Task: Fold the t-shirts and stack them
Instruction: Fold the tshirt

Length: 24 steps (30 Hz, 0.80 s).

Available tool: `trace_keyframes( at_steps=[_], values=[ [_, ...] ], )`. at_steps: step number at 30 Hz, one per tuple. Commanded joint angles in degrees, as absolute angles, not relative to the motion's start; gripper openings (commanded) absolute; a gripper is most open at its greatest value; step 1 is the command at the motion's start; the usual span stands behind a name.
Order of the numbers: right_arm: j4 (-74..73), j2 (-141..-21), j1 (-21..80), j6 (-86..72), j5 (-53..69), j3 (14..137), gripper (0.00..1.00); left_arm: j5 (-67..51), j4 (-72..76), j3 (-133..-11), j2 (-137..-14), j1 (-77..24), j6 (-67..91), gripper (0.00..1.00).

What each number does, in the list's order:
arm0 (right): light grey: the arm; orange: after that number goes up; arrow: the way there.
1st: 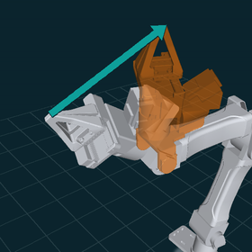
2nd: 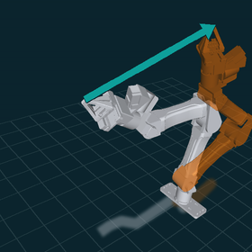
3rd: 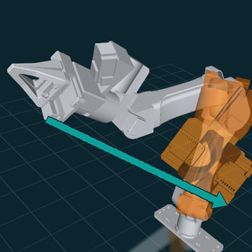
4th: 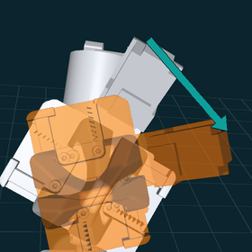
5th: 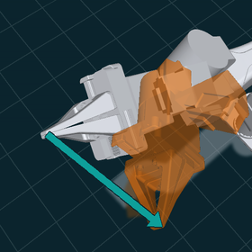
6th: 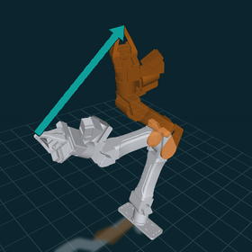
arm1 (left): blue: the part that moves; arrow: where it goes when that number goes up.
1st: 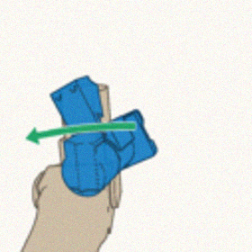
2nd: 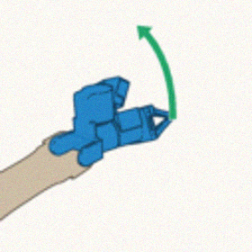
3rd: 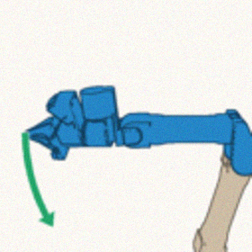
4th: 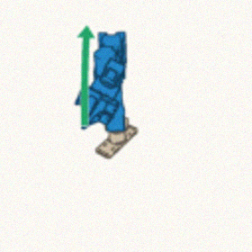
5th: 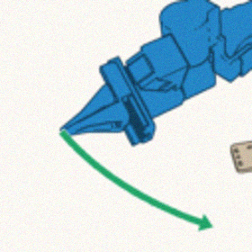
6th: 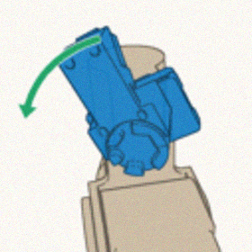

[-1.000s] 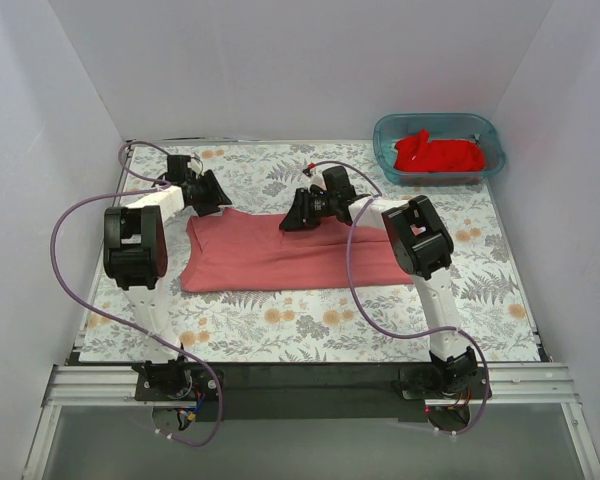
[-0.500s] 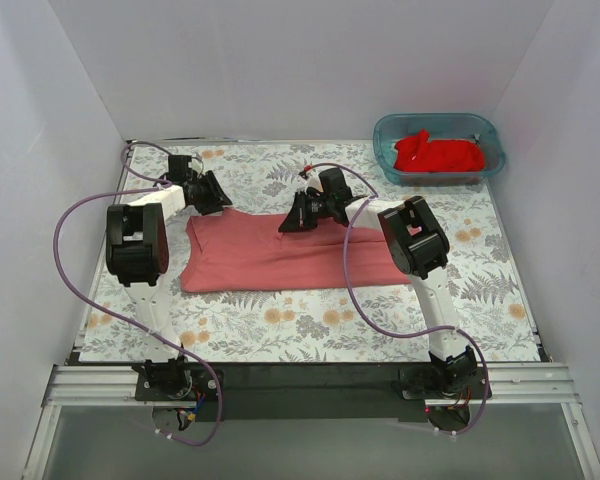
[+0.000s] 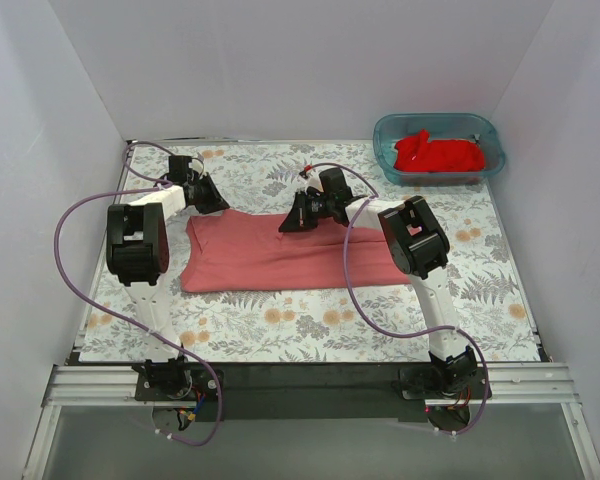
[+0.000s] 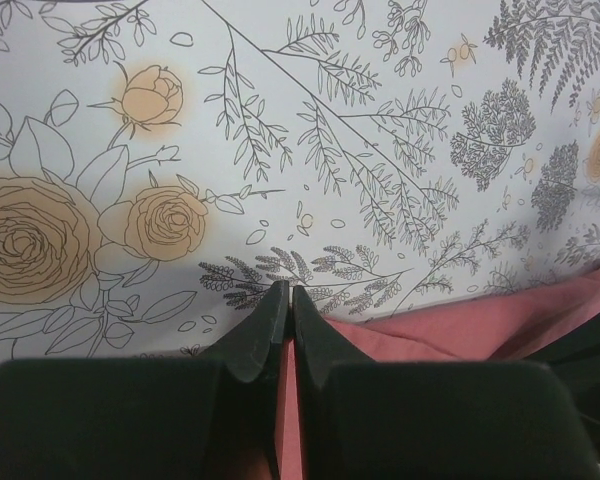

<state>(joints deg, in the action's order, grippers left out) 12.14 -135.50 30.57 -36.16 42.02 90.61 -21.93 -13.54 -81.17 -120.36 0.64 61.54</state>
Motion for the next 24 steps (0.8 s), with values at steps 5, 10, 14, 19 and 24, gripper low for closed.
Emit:
trace_keyframes(
  at_steps=[5, 10, 14, 19, 24],
  values=[
    [13.4, -134.2, 30.9, -35.2, 42.9, 92.9, 0.01, -22.0, -13.5, -81.4, -118.2, 0.8, 59.9, 0.0],
    [13.4, -133.1, 31.0, -34.1, 42.8, 93.2, 0.01, -20.9, -12.8, -81.2, -116.3, 0.8, 59.0, 0.0],
    [13.0, -131.4, 31.0, -33.4, 42.6, 92.8, 0.01, -20.7, -12.7, -81.1, -114.6, 0.8, 58.9, 0.0],
    [12.3, -130.0, 31.1, -32.3, 41.5, 91.9, 0.01, -19.1, -12.6, -79.5, -112.0, 0.8, 59.1, 0.0],
    [12.0, -129.4, 31.3, -31.8, 41.0, 92.4, 0.01, -18.5, -12.2, -78.3, -109.9, 1.1, 59.2, 0.0]
  ],
)
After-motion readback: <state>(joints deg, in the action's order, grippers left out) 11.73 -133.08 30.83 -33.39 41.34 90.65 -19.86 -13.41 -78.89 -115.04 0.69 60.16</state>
